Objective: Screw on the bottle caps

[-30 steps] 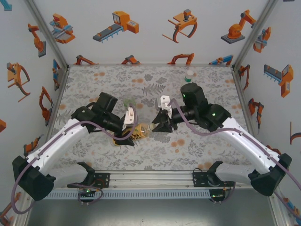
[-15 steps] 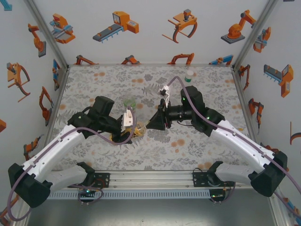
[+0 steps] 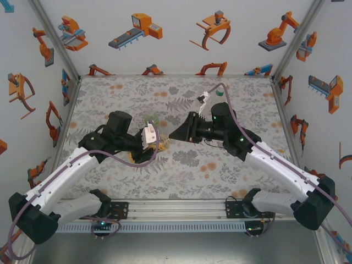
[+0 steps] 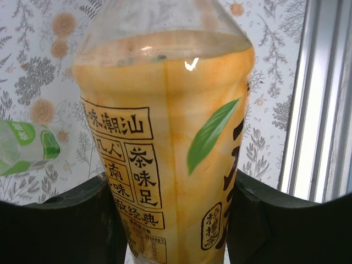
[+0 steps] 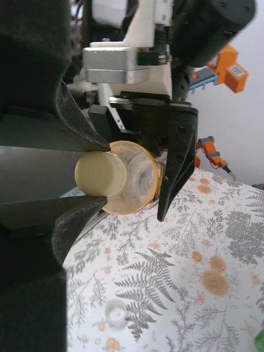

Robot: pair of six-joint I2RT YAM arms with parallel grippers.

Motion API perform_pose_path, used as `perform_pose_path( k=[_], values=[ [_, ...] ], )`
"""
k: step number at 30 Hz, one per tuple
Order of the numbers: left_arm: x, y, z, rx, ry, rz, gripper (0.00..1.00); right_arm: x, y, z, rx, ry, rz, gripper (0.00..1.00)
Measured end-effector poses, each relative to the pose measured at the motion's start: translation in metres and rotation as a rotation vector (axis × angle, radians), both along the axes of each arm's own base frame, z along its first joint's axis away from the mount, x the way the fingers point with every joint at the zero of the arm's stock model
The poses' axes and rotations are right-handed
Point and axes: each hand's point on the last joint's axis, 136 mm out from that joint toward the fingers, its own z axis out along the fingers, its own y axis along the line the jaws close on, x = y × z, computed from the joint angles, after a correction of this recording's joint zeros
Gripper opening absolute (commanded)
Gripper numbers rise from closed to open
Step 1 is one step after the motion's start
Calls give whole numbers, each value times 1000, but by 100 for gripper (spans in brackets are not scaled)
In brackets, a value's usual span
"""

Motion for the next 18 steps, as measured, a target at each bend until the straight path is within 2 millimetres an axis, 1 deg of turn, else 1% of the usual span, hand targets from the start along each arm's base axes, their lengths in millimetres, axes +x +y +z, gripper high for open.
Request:
perform_pose_path(
  k=[5,7,8,10,12,16,18],
  values=[
    [4,4,-6,23,4,31,0,6,2,-11,6,100,-36,0],
    [4,3,-7,25,8,32,0,7,1,-12,2,107,-44,22],
    [4,3,-7,24,9,32,0,7,1,-12,-1,108,-46,27],
    [4,2,-6,19,8,28,0,7,0,-10,-8,99,-47,36],
    [5,0,-4,8,2,22,0,7,-3,-7,-18,88,-48,43],
    [4,-7,2,-24,-12,-3,0,10,-13,1,-39,43,-47,59],
    [4,-8,3,-29,-11,-9,0,13,-19,8,-48,17,-41,61]
  ],
)
